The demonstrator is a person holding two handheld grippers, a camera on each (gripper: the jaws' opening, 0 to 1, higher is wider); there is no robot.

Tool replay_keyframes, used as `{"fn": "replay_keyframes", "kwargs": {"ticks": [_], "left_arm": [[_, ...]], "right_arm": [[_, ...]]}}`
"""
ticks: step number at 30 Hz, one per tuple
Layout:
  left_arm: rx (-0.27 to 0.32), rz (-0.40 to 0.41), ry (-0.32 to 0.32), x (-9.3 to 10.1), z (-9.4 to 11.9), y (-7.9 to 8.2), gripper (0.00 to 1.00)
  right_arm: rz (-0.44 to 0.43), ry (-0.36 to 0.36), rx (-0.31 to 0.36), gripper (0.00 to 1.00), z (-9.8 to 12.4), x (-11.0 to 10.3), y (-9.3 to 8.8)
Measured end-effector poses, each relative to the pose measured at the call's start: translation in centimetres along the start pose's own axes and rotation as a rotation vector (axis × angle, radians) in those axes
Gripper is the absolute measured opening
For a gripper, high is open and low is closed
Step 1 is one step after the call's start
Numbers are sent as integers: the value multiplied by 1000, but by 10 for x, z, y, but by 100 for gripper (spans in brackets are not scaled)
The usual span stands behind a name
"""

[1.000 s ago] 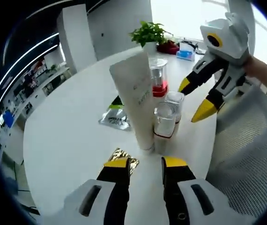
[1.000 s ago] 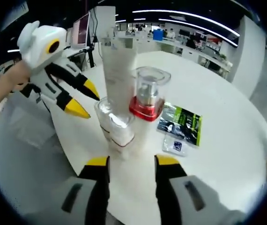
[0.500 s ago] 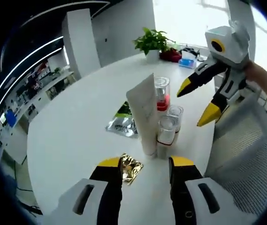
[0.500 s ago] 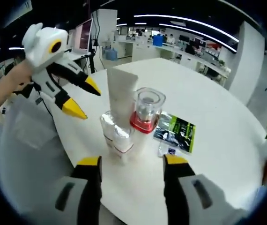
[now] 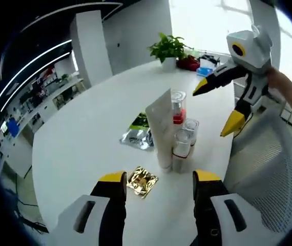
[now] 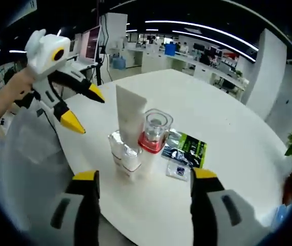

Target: Arrange the skincare products in the storage area until every visible bottle or jar stands upright without overlapping.

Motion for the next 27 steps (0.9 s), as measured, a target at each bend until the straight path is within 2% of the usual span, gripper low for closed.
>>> {"fn": "replay_keyframes", "kwargs": {"ticks": [4,19,27], "left_arm": [[-9,1,12,-2,4,-1,59],[24,21,39,-2,20,5,68],[38,27,45,-5,25,7,77]], "right_arm": [[4,-3,4,78,2,0,2],[6,-39,33,92,8,10,11],[2,-46,61,98,11,14,17]]}}
Point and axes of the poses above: the point that each gripper's makers call its tool centre point, and the gripper's own axes: z roughly backward along the fingers, x roughly to its right, y roughly out of its top, the point moved 1 cm from there along z, roughly backward along the fingers, and after that the axes turned 11 degrees about -y, right-handed, at the moved point
